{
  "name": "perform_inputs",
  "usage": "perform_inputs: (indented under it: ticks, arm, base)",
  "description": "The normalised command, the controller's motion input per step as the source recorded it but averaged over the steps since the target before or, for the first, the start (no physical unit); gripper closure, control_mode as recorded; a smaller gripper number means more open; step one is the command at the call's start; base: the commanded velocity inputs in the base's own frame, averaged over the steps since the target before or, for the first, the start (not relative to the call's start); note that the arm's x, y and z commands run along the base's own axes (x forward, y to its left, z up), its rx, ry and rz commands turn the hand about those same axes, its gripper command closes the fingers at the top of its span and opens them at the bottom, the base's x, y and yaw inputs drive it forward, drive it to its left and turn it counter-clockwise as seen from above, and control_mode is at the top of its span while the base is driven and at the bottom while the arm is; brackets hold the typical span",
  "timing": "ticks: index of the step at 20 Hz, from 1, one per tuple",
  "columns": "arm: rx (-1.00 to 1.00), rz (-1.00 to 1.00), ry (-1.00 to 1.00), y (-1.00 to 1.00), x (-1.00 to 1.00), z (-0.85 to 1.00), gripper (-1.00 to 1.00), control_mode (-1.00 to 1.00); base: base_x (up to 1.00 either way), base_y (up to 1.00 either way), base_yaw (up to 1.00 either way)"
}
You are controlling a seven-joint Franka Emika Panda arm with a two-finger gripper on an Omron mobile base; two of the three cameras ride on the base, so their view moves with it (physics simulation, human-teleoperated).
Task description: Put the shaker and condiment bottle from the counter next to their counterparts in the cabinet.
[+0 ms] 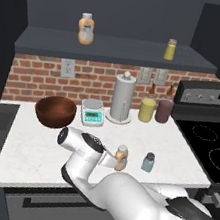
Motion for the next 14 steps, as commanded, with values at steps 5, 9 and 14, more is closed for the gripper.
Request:
perform_inputs:
  ticks: [5, 9, 14]
  arm:
    - [0.00, 0.00, 0.00, -0.13, 0.00, 0.00, -1.00, -1.00]
    - [0.00, 0.00, 0.00, -0.18, 0.00, -0.01, -1.00, -1.00]
    - [0.00, 0.00, 0.00, -0.16, 0.00, -0.03, -1.00, -1.00]
  base:
    - [0.00, 0.00, 0.00]
    - [0.00, 0.00, 0.00]
    - [0.00, 0.00, 0.00]
